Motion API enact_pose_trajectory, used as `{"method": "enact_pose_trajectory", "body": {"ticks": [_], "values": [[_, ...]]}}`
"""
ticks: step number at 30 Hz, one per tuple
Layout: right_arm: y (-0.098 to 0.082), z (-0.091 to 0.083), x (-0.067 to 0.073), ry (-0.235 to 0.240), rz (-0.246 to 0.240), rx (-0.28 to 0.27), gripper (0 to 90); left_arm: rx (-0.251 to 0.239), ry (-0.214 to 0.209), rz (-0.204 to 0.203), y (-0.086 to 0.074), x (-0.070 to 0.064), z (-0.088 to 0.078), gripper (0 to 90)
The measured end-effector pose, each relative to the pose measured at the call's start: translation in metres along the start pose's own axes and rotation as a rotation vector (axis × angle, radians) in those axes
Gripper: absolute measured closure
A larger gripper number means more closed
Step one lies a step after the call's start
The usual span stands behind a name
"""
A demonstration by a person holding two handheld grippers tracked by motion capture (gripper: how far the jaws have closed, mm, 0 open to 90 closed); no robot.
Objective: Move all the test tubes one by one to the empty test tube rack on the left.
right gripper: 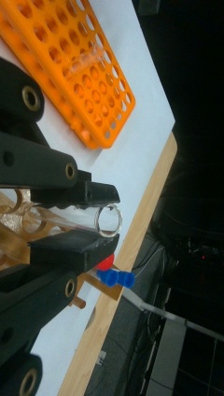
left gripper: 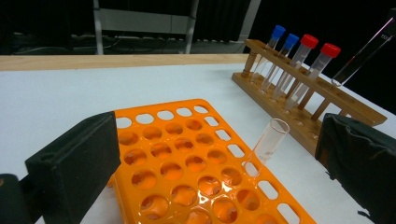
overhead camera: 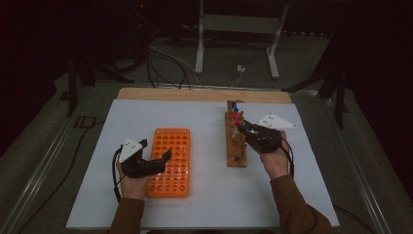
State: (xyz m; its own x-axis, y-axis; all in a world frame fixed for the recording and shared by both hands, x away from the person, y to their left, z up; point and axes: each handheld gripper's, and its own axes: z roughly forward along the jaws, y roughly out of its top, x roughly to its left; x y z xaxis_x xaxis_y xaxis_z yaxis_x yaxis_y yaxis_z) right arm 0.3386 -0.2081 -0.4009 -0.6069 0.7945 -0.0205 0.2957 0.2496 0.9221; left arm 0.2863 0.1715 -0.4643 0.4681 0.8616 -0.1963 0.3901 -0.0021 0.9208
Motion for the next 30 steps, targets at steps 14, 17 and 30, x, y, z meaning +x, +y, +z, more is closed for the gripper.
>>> {"method": "enact_pose_trajectory", "body": {"ticks": [14, 17, 30], "values": [[-0.001, 0.004, 0.010, 0.071, 0.011, 0.025, 76.7, -0.075, -0.040, 0.130, 0.013, -0.027, 0.004, 0.8], [0.000, 0.006, 0.016, 0.089, 0.001, 0.035, 76.7, -0.049, -0.071, 0.121, 0.018, -0.038, 0.009, 0.8], [0.001, 0.015, 0.043, 0.171, -0.041, 0.069, 76.7, 0.007, -0.159, 0.221, 0.027, -0.086, 0.040, 8.0]]}}
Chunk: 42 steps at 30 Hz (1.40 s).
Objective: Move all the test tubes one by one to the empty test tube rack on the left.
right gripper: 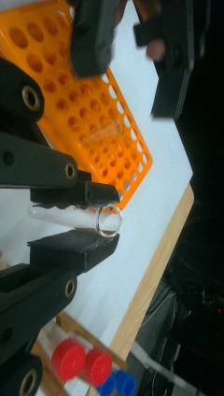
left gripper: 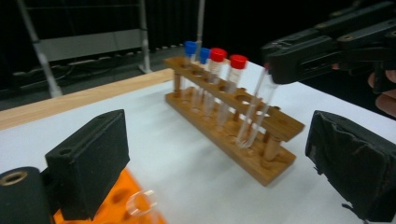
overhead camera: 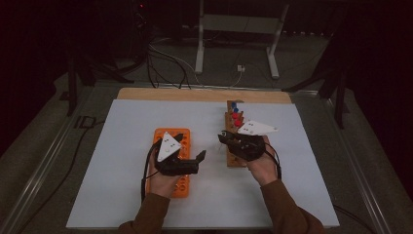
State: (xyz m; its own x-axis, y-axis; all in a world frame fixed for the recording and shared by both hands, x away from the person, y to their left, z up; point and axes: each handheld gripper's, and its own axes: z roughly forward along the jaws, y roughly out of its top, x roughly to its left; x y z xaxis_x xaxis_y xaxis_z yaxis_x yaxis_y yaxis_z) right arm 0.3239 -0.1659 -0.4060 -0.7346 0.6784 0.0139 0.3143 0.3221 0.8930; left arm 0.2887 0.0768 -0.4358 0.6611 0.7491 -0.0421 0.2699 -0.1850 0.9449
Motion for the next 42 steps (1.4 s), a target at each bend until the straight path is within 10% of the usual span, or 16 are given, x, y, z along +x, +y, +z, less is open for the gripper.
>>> {"method": "enact_pose_trajectory", "body": {"ticks": [15, 26, 42], "values": [[0.000, 0.008, 0.012, 0.097, 0.028, 0.003, 76.7, 0.069, -0.066, 0.062, -0.001, -0.018, 0.034, 65.7], [-0.001, 0.010, 0.011, 0.117, 0.031, 0.015, 76.0, 0.079, -0.092, 0.058, -0.001, -0.018, 0.035, 76.6], [-0.006, 0.000, -0.001, 0.052, 0.076, -0.041, 13.4, 0.079, -0.080, 0.019, -0.003, -0.007, 0.024, 76.8]]}}
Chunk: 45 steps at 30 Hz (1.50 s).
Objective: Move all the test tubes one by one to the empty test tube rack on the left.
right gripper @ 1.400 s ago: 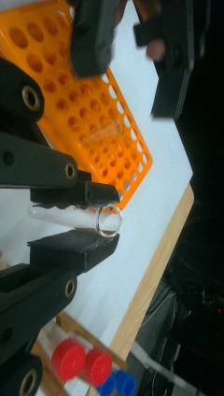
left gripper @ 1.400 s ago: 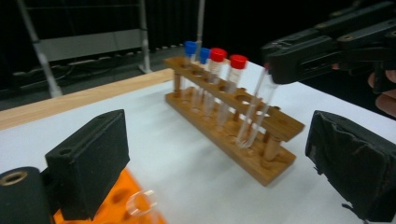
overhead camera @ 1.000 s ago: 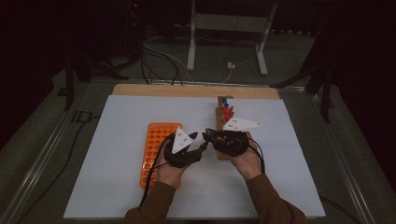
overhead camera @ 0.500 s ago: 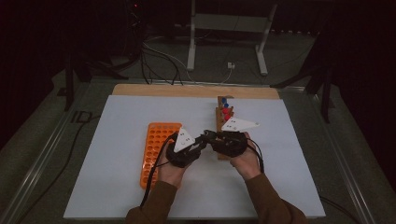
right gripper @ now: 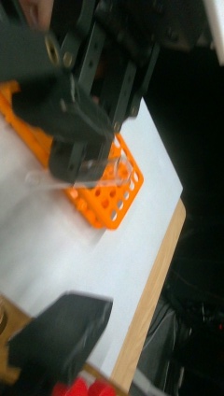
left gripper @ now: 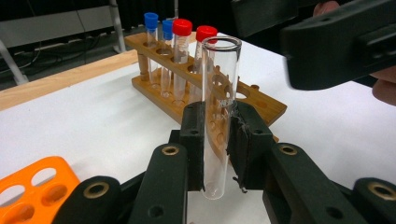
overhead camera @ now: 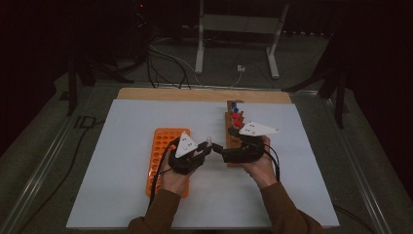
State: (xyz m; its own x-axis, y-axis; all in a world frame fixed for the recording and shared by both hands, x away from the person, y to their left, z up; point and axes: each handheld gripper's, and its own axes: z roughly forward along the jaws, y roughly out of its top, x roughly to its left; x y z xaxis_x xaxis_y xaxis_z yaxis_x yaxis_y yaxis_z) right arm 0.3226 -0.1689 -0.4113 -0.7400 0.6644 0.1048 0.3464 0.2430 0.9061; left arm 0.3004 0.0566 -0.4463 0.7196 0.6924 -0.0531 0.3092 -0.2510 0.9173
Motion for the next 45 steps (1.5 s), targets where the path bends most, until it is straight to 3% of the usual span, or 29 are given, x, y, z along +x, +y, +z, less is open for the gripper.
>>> {"method": "enact_pose_trajectory", "body": {"ticks": [4, 7, 12, 27, 35, 45], "values": [[-0.005, -0.003, -0.005, -0.018, 0.005, -0.006, 2.8, -0.010, -0.001, -0.012, -0.002, 0.005, -0.006, 76.8], [-0.009, -0.006, -0.008, -0.032, 0.007, -0.007, 0.8, -0.011, 0.002, -0.015, -0.004, 0.009, -0.012, 76.8], [-0.012, -0.012, -0.013, -0.060, 0.008, -0.012, 0.2, -0.015, 0.020, -0.020, -0.009, 0.019, -0.023, 76.7], [-0.017, -0.016, -0.017, -0.075, 0.021, -0.019, 0.2, 0.030, 0.075, -0.036, -0.033, 0.037, -0.037, 76.7], [-0.020, -0.016, -0.018, -0.074, 0.026, -0.017, 0.3, 0.095, 0.094, -0.037, -0.045, 0.039, -0.041, 76.7], [-0.023, -0.015, -0.016, -0.067, 0.022, -0.009, 0.3, 0.218, 0.129, 0.011, -0.042, 0.032, -0.031, 76.8]]}}
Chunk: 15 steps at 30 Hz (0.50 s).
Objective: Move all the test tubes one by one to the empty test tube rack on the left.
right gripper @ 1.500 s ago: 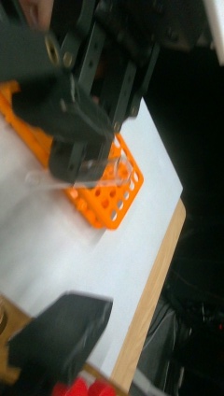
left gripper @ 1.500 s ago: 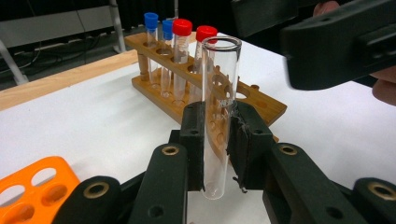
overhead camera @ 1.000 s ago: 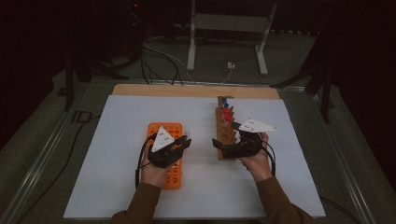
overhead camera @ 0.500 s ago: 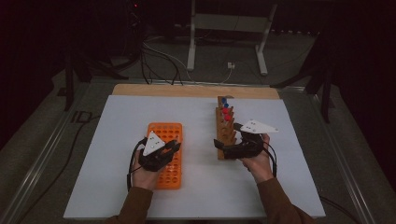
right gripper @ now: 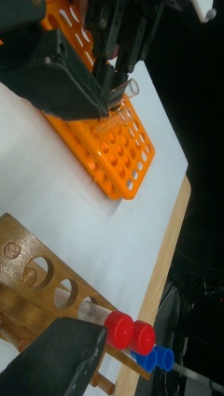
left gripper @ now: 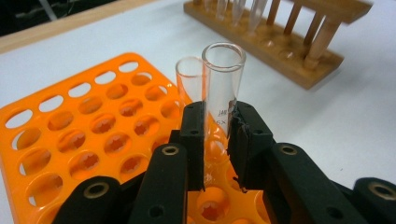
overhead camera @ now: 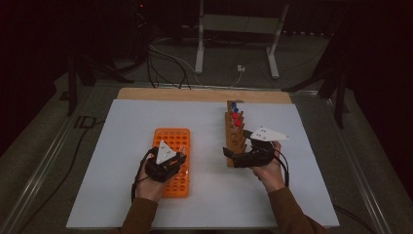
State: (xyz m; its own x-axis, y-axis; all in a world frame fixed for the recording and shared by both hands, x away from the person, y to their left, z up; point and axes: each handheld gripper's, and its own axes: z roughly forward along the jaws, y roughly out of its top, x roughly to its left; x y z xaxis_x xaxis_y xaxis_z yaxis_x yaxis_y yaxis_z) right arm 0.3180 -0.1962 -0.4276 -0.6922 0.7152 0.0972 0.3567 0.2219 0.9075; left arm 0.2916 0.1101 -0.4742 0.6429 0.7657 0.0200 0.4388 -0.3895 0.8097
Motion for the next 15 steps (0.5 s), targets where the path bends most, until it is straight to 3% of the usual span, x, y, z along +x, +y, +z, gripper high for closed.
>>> {"method": "enact_pose_trajectory", "body": {"ticks": [8, 15], "values": [[-0.0014, 0.0005, -0.0006, 0.001, 0.001, 0.001, 0.3, 0.047, -0.006, -0.026, 0.0017, 0.0016, 0.0044, 77.0], [-0.0015, 0.0013, 0.0000, 0.005, -0.004, 0.003, 0.3, 0.115, 0.009, -0.007, 0.0034, -0.0018, 0.0102, 77.1]]}}
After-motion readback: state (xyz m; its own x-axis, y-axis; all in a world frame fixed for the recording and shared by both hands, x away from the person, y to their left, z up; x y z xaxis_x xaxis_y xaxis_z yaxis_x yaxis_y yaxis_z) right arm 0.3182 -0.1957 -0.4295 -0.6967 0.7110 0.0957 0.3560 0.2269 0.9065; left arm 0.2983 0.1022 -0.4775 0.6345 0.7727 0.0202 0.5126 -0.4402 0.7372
